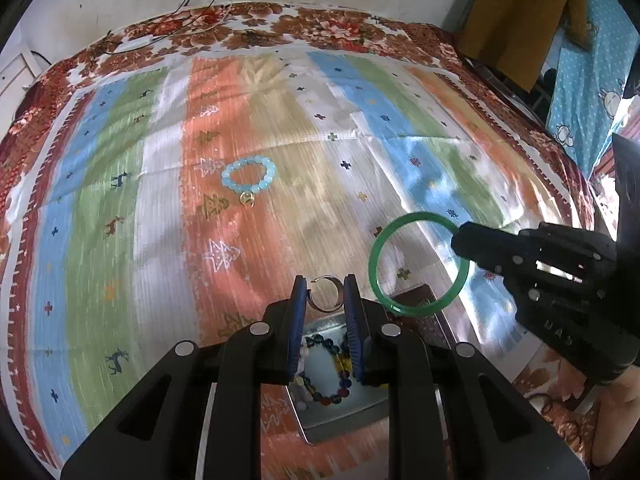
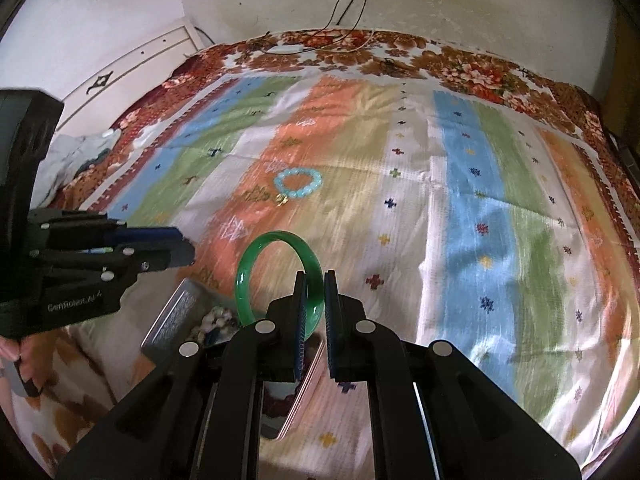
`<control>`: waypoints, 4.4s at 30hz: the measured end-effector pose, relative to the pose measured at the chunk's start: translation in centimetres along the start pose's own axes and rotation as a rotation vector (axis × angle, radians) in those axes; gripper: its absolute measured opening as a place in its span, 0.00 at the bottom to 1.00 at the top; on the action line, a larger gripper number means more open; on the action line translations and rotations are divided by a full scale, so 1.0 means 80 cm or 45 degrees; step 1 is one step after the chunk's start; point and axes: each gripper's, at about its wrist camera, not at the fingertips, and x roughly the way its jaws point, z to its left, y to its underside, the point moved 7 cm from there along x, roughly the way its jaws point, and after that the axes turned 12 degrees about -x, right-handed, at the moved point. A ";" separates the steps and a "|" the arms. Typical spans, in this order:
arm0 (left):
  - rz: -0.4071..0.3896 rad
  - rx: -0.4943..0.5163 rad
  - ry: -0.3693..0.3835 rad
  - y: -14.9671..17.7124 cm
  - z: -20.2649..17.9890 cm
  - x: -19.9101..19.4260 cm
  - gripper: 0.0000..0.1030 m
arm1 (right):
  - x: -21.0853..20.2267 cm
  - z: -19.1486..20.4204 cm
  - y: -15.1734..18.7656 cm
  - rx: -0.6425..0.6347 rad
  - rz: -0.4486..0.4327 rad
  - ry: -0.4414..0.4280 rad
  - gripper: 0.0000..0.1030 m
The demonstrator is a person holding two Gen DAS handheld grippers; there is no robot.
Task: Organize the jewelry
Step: 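Carry ring and bangle over the silver tin and open both tools to drop them, then move left tool to the gold charm while right tool approaches the light-blue bead bracelet, then close left tool on the gold charm while right tool closes on the blue beads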
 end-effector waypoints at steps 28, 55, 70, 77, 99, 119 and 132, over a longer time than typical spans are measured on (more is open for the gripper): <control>-0.040 -0.170 -0.086 0.013 0.036 -0.009 0.54 | 0.008 -0.009 0.032 0.065 0.050 0.004 0.54; -0.047 -0.167 -0.194 -0.028 0.059 0.026 0.70 | 0.045 -0.050 -0.019 -0.008 0.063 0.167 0.70; -0.103 -0.129 -0.258 -0.045 0.067 0.035 0.84 | 0.072 -0.044 -0.050 0.006 0.070 0.073 0.73; -0.066 -0.149 -0.240 -0.063 0.076 0.053 0.85 | 0.094 -0.050 -0.062 0.152 0.092 -0.086 0.74; 0.039 -0.061 -0.212 -0.089 0.078 0.117 0.86 | 0.167 -0.063 -0.085 0.212 0.208 -0.147 0.74; 0.087 0.025 -0.257 -0.100 0.084 0.184 0.77 | 0.248 -0.077 -0.100 0.249 0.330 -0.147 0.74; 0.122 0.032 -0.257 -0.103 0.085 0.208 0.59 | 0.274 -0.067 -0.120 0.210 0.314 -0.172 0.74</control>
